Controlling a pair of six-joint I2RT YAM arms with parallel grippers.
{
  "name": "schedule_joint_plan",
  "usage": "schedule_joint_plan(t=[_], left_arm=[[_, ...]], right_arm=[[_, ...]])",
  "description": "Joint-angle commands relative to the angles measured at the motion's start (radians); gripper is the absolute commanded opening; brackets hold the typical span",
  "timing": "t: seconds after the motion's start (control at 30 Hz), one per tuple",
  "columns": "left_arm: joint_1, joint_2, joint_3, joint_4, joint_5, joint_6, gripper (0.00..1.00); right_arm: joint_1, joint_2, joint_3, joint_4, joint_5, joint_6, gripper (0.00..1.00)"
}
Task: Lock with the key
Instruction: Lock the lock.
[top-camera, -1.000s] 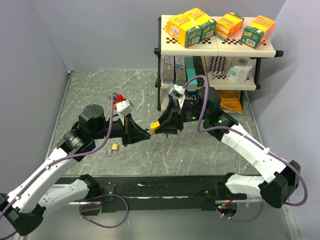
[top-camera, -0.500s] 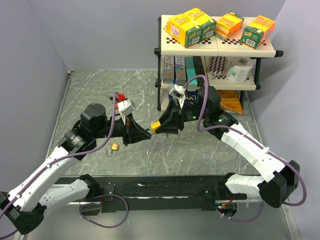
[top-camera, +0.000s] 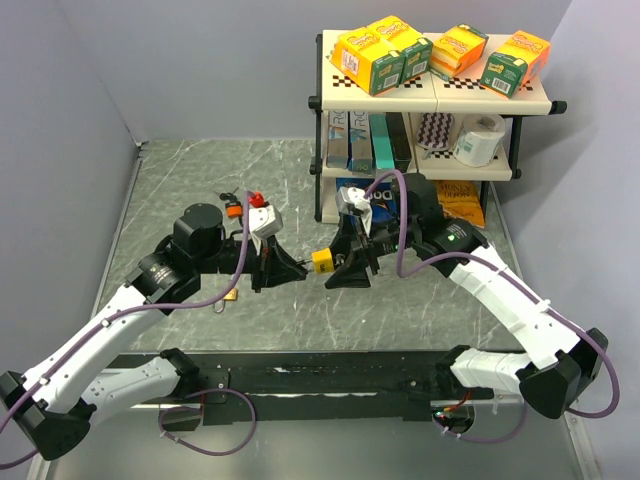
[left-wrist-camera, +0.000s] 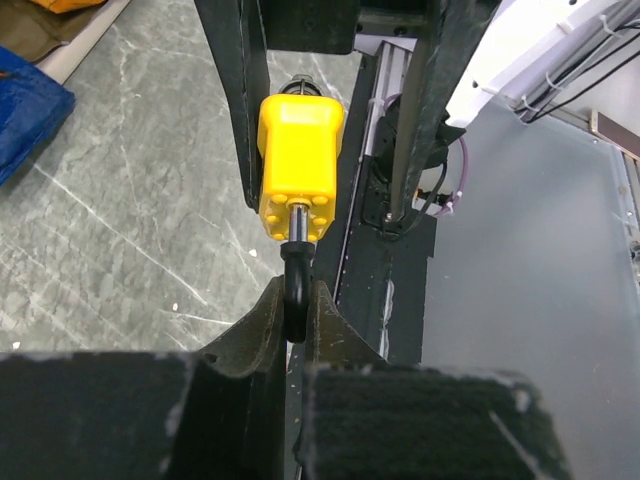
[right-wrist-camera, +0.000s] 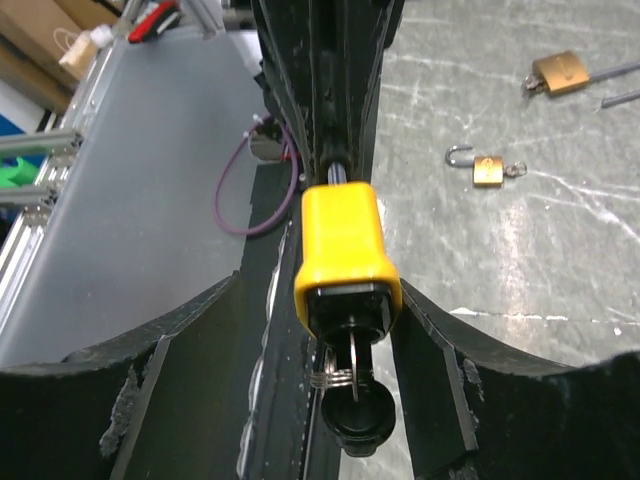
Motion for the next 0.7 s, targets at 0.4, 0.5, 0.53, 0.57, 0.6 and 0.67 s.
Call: schedule_joint_plan(t=[0.4, 0.5, 0.53, 0.57, 0.6, 0.67], left_arm=[[-0.002, 0.011, 0.038, 0.124, 0.032, -0.02, 0.01], [-0.002, 0.008, 0.035, 0.134, 0.004, -0.02, 0.01], [-0.003, 0.008, 0.032, 0.147, 0.003, -0.026, 0.01], [-0.003, 0.007, 0.031, 0.154, 0.006, -0.031, 0.01], [-0.005, 0.008, 0.027, 0.165, 0.007, -0.037, 0.01], [-0.012, 0.013, 0.023, 0.188, 0.013, -0.057, 0.01]], right_arm=[[0.023, -0.018, 0.032, 0.024, -0.042, -0.019, 0.37], [0.026, -0.019, 0.026, 0.036, -0.06, 0.001, 0.18], [0.028, -0.018, 0.026, 0.039, -0.063, 0.009, 0.1], [0.03, -0.016, 0.023, 0.045, -0.068, 0.029, 0.06], [0.031, -0.013, 0.022, 0.059, -0.078, 0.04, 0.02], [0.036, -0.009, 0.017, 0.074, -0.086, 0.066, 0.0]])
